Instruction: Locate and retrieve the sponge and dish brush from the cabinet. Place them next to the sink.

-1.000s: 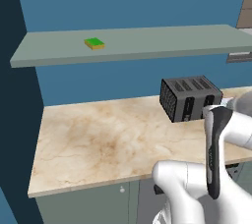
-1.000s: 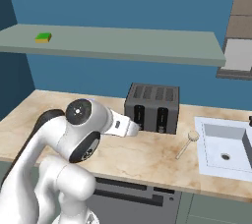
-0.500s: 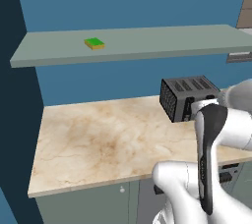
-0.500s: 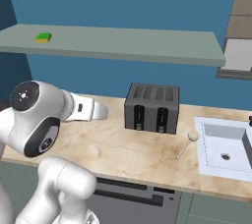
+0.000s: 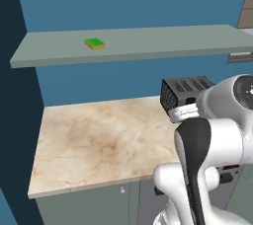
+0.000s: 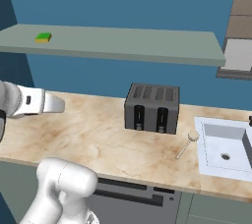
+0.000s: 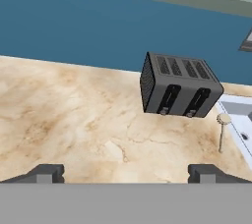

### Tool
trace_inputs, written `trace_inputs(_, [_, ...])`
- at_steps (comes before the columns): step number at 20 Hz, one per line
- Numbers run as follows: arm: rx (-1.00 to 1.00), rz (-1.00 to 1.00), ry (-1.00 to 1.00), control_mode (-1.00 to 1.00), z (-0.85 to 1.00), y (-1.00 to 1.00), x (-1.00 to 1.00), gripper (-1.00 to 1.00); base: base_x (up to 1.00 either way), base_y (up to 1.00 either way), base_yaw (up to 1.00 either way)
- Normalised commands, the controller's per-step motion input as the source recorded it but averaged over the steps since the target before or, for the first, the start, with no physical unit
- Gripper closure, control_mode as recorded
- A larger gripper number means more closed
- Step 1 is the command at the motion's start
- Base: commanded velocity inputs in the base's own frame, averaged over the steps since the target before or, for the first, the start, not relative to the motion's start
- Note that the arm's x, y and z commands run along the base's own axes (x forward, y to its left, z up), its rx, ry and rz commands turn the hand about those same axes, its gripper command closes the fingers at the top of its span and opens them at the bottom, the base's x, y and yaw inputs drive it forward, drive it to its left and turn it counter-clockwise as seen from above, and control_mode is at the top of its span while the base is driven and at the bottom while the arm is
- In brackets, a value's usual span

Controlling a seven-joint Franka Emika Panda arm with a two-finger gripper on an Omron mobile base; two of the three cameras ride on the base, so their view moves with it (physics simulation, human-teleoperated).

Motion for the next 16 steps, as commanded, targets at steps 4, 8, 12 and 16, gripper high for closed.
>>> trace_inputs(4, [0.02, 0.05, 0.0, -1.0, 0.31, 0.66, -0.38, -1.0, 0.0, 0.0, 0.0])
trace_inputs(8, [0.04, 0.02, 0.0, -1.0, 0.43, 0.56, -0.2, -1.0, 0.0, 0.0, 0.0])
trace_inputs(12, [0.02, 0.06, 0.04, -1.0, 0.47, 0.61, -0.04, -1.0, 0.0, 0.0, 0.0])
trace_inputs(16, [0.05, 0.14, 0.04, -1.0, 0.22, 0.54, -0.05, -1.0, 0.0, 0.0, 0.0])
